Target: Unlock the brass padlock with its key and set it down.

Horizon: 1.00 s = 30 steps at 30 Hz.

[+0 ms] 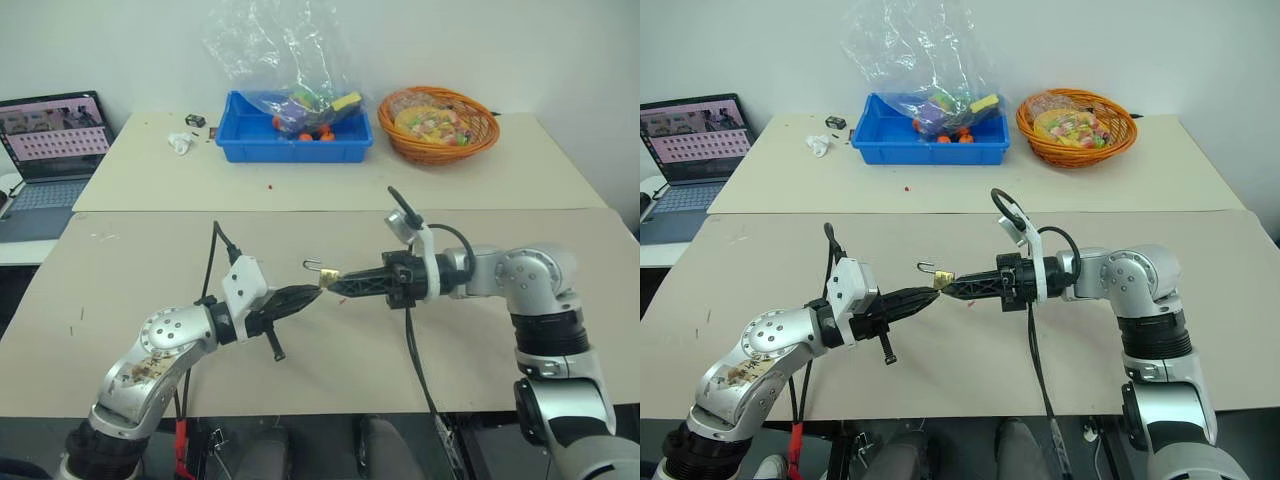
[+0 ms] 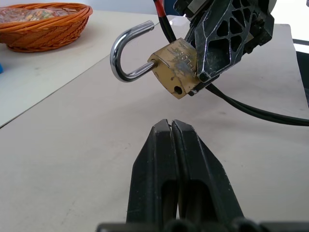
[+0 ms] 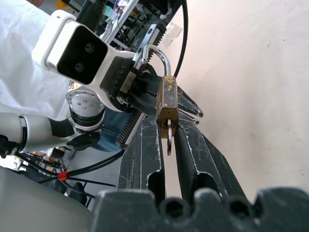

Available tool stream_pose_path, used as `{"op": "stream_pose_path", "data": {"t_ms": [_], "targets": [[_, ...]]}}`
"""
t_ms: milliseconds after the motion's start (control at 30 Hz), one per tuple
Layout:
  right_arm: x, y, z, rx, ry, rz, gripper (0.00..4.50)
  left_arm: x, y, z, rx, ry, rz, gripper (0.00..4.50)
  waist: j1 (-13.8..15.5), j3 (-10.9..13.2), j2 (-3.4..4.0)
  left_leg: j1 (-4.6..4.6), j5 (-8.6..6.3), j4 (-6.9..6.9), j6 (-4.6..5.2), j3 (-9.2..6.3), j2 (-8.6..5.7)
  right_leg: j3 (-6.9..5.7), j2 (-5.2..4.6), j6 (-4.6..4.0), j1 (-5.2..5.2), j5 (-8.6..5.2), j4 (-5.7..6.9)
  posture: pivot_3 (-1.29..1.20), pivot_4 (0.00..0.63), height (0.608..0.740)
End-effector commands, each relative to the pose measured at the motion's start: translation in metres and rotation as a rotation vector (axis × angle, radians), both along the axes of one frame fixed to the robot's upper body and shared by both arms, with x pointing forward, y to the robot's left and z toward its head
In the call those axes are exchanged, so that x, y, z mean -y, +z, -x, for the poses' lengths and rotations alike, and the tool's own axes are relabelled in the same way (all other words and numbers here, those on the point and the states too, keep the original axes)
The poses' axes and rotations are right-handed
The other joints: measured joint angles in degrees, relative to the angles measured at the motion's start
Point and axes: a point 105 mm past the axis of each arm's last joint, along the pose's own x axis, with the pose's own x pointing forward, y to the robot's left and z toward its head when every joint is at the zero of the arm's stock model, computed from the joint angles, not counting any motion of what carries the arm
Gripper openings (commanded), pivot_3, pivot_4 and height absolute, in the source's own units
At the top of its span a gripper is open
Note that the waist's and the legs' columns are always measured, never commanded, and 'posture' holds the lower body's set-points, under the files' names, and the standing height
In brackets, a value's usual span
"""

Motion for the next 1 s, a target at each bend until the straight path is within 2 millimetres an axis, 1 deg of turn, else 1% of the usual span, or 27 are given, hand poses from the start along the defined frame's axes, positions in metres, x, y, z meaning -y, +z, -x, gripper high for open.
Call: {"op": "stream_pose_path", "data": {"t_ms": [33, 167, 233, 333, 533, 767, 933, 1000], "targets": [[0.006, 0.000, -0.005, 0.027, -0.026, 0.029, 0.00, 0.002, 0.013, 0.004, 0.080, -0.026, -0.006, 0.12, 0.0, 0.0, 0.00, 0.00, 0.00, 0.00, 0.00, 0.00, 0.00, 0.00, 0.00, 0.00, 0.00, 0.00, 0.00, 0.00, 0.150, 0.735], [0.007, -0.008, -0.006, 0.040, -0.025, 0.074, 0.00, 0.003, 0.015, 0.002, 0.092, -0.027, 0.001, 0.12, -0.1, 0.0, 0.00, 0.01, 0.00, 0.00, 0.00, 0.01, 0.01, 0.00, 0.02, 0.00, 0.00, 0.00, 0.00, 0.00, 0.150, 0.735], [0.006, -0.013, -0.001, 0.067, 0.003, 0.106, 0.00, 0.003, 0.016, 0.002, 0.096, -0.027, 0.001, 0.12, -0.1, 0.0, 0.00, 0.01, 0.00, 0.00, 0.00, 0.02, 0.01, 0.00, 0.02, 0.00, 0.00, 0.00, 0.00, 0.00, 0.150, 0.735], [0.004, -0.016, 0.006, 0.089, 0.040, 0.123, 0.00, 0.003, 0.016, 0.002, 0.098, -0.027, 0.001, 0.12, 0.0, 0.0, 0.00, 0.01, 0.00, 0.00, 0.00, 0.01, 0.01, 0.00, 0.01, 0.00, 0.00, 0.00, -0.01, 0.00, 0.150, 0.735], [-0.001, -0.014, 0.017, 0.133, 0.095, 0.127, 0.00, 0.003, 0.016, 0.002, 0.095, -0.025, 0.002, 0.12, -0.1, 0.0, 0.00, 0.02, 0.00, 0.01, 0.00, 0.01, 0.02, 0.00, 0.03, 0.00, 0.00, 0.00, 0.00, 0.00, 0.150, 0.735], [-0.002, -0.009, 0.024, 0.154, 0.132, 0.116, 0.00, 0.003, 0.015, 0.003, 0.085, -0.025, 0.006, 0.12, 0.0, 0.0, 0.00, 0.01, 0.00, 0.01, 0.00, 0.01, 0.01, 0.00, 0.01, 0.00, 0.00, 0.00, -0.01, 0.00, 0.150, 0.735], [0.001, -0.010, 0.022, 0.147, 0.120, 0.123, 0.00, 0.002, 0.015, 0.003, 0.088, -0.022, 0.010, 0.12, -0.1, 0.0, 0.00, 0.02, 0.00, 0.01, 0.00, 0.01, 0.01, 0.00, 0.01, 0.00, 0.00, 0.00, -0.02, 0.00, 0.150, 0.735], [0.008, -0.016, 0.012, 0.121, 0.083, 0.148, 0.00, 0.001, 0.016, 0.002, 0.104, -0.020, 0.006, 0.12, -0.1, 0.0, 0.00, 0.02, 0.00, 0.01, 0.00, 0.01, 0.01, 0.00, 0.02, 0.00, 0.00, 0.00, -0.01, 0.00, 0.150, 0.735]]}}
